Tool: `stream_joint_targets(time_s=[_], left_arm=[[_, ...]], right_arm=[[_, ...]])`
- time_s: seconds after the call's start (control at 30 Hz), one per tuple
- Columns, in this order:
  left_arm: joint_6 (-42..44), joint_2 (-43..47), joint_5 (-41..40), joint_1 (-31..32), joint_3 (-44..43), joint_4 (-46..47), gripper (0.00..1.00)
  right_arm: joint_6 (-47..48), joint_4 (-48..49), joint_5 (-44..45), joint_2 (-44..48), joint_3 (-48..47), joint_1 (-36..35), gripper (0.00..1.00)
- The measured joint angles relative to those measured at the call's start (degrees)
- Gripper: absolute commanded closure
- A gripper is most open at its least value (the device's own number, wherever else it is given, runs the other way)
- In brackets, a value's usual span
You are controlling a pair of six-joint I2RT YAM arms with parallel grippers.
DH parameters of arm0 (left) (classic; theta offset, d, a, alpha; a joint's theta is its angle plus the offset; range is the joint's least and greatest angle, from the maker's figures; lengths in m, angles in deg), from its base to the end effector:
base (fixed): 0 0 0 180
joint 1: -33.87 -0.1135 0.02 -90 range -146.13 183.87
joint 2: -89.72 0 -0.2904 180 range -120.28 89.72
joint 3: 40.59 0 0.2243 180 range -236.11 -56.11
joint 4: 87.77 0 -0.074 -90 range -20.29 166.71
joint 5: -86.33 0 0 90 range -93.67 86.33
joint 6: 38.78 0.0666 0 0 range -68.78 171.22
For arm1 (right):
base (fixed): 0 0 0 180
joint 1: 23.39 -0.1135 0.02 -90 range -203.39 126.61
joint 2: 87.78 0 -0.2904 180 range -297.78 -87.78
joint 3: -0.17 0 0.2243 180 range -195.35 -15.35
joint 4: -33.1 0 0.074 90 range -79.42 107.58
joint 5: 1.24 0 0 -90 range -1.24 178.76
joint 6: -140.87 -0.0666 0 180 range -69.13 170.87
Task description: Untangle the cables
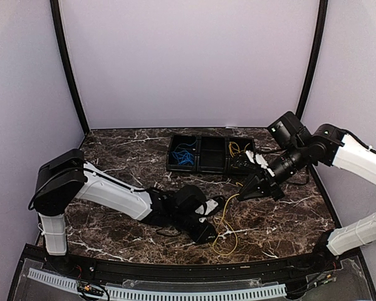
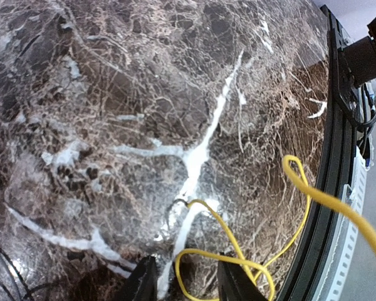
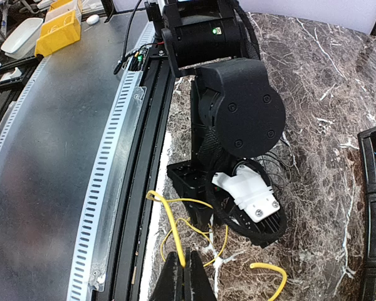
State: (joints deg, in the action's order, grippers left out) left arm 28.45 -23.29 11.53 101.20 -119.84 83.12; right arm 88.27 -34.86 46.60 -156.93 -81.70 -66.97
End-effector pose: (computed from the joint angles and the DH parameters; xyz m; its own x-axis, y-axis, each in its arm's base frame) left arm 0.1463 -0.3955 0.1621 -0.6151 0.5035 -0.6067 0.7879 0.4224 -0.4481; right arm 0.1182 0.1742 0.3329 0.0060 -0.6158 -0.7879 -0.9877 -0.1270 0.0918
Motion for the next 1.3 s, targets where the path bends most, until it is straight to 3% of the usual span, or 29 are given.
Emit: stream_joint_targets(time_s=[0.13, 0.33, 0.57, 0.8, 0.93, 1.3], left_arm=[[1.2, -1.1, -1.6, 1.3, -1.1, 0.8, 0.69], [2.4, -3.4, -4.8, 1.8, -1.7, 5.3, 0.99], [3.3, -3.3, -11.7, 1.7, -1.2, 6.7, 1.00], [0.5, 5.2, -21.0, -0.5, 6.5, 3.6, 1.00], [-1.8, 12.0, -24.4, -4.3, 11.1, 2.4, 1.00], [-2.4, 23.6, -31.2, -15.8, 11.9, -2.9, 1.00]], right_arm=[[-0.1, 0.2, 0.0, 0.0, 0.3, 0.0, 1.00], [-0.2, 0.2, -0.1, 0.0, 0.3, 0.2, 1.00], [0.1, -0.9, 0.6, 1.4, -1.3, 4.5, 1.00], [4.0, -3.1, 0.5, 4.5, -12.0, 22.2, 1.00], [5.6, -3.6, -0.7, 3.7, -14.8, 28.1, 1.00], [2.6, 0.3, -7.0, -14.1, -23.4, 53.8, 1.00]])
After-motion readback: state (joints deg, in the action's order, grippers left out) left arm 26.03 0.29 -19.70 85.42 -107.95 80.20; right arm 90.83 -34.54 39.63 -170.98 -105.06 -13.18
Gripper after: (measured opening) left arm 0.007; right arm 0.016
